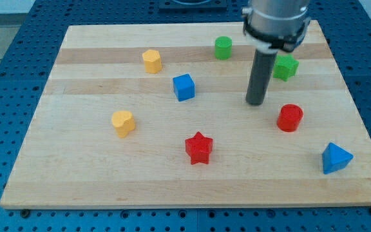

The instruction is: Push the red circle into the red star

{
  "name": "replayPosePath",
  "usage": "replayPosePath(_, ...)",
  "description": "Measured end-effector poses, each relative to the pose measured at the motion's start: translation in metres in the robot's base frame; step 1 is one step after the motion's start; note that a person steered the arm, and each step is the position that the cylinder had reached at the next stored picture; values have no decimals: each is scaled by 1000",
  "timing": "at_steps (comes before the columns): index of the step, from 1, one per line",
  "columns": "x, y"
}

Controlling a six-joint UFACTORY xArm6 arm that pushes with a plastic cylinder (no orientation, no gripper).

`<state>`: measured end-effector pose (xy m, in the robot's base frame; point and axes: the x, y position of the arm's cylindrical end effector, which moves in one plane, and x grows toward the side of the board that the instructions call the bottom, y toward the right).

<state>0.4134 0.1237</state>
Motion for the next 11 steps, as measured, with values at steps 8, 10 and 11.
replayPosePath(8,105,-75)
replayPosePath(10,60,-41)
replayPosePath(11,44,-121)
